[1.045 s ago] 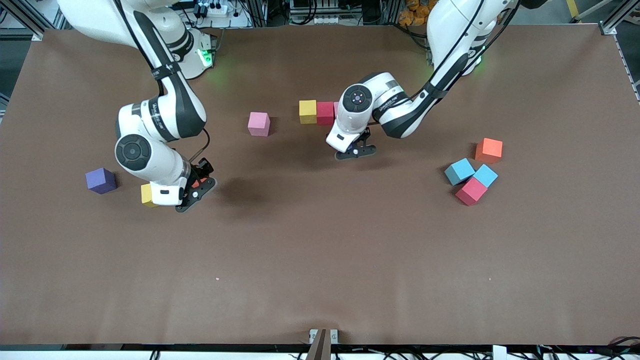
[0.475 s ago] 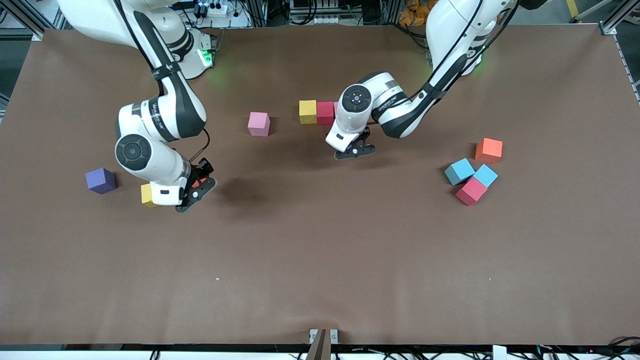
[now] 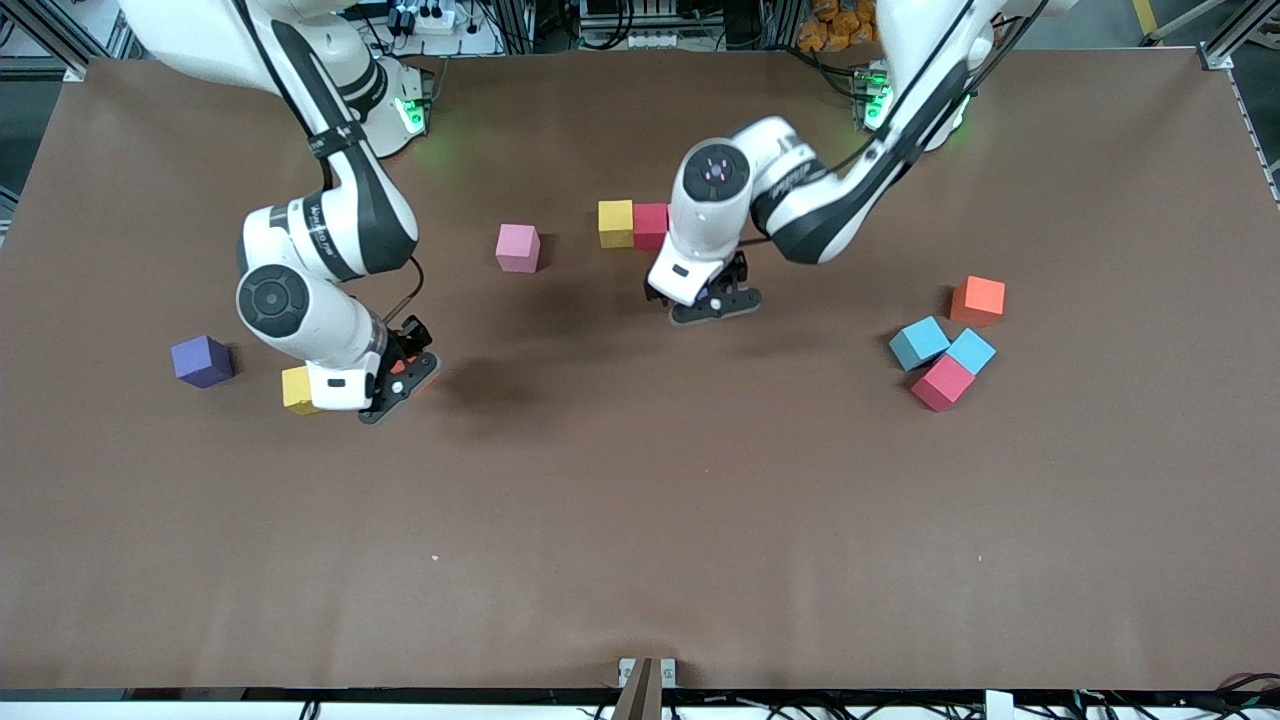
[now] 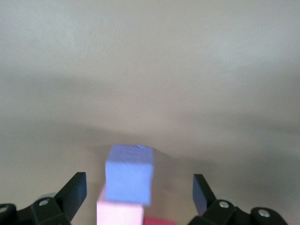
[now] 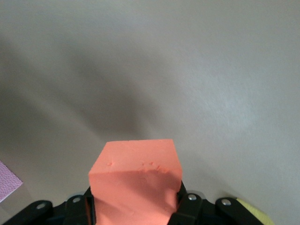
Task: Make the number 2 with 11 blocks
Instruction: 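Place orange beside purple with the right gripper while the left gripper reaches cyan, then release orange with the right gripper while the left gripper reaches cyan block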
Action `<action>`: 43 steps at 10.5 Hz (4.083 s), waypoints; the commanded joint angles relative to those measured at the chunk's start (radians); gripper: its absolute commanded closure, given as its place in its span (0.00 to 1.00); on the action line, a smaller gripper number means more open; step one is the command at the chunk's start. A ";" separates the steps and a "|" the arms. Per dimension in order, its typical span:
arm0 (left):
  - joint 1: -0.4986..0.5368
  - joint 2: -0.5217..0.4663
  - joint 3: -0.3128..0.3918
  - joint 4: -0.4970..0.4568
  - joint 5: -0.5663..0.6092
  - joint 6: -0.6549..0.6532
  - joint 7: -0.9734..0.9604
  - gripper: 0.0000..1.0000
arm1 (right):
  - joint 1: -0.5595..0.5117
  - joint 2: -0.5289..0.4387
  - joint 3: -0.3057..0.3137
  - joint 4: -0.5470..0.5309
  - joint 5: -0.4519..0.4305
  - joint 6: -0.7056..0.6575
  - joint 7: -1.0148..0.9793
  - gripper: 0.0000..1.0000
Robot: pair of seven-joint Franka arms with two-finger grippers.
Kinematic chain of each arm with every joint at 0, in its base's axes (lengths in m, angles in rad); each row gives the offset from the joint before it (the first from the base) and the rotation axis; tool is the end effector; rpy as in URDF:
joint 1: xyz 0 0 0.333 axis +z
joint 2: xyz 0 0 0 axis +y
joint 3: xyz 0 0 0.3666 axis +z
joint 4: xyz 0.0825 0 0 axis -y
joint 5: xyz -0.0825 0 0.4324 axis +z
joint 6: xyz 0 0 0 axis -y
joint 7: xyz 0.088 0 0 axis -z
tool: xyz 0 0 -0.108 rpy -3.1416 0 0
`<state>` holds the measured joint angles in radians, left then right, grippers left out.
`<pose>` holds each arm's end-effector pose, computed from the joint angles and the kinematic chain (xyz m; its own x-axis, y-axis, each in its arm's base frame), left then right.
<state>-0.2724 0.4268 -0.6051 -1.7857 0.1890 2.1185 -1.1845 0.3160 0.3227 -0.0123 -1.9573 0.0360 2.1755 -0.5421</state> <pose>0.4831 -0.5062 0.3698 0.9670 0.2435 -0.0755 0.2457 -0.9691 0.0211 0.6222 0.1968 0.3190 0.6750 0.7338 -0.0774 0.7301 -0.6794 -0.0740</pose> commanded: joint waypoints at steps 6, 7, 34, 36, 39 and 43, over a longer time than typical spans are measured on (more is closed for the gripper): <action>0.310 -0.131 -0.025 0.197 -0.158 -0.409 0.065 0.00 | 0.415 0.084 0.006 -0.006 -0.097 0.208 -0.079 0.74; 0.365 -0.137 -0.025 0.190 -0.158 -0.448 0.068 0.00 | 0.457 0.119 0.006 0.029 -0.097 0.210 -0.113 0.74; 0.805 -0.168 -0.028 -0.451 -0.017 0.021 0.416 0.00 | 0.653 0.368 0.009 0.297 -0.056 0.152 -0.078 0.69; 0.805 -0.163 -0.028 -0.454 -0.023 0.043 0.417 0.00 | 0.654 0.371 0.009 0.299 -0.056 0.155 -0.073 0.65; 0.805 -0.155 -0.028 -0.495 -0.026 0.139 0.417 0.00 | 0.657 0.365 0.009 0.298 -0.057 0.153 -0.085 0.00; 0.805 -0.157 -0.035 -0.503 -0.029 0.155 0.417 0.00 | 0.646 0.282 0.009 0.295 -0.057 0.055 -0.085 0.00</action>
<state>0.5235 0.2952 -0.6264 -2.2685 0.1586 2.2577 -0.7767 0.9620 0.6631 0.0007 -1.6587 -0.0351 2.2975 -0.6272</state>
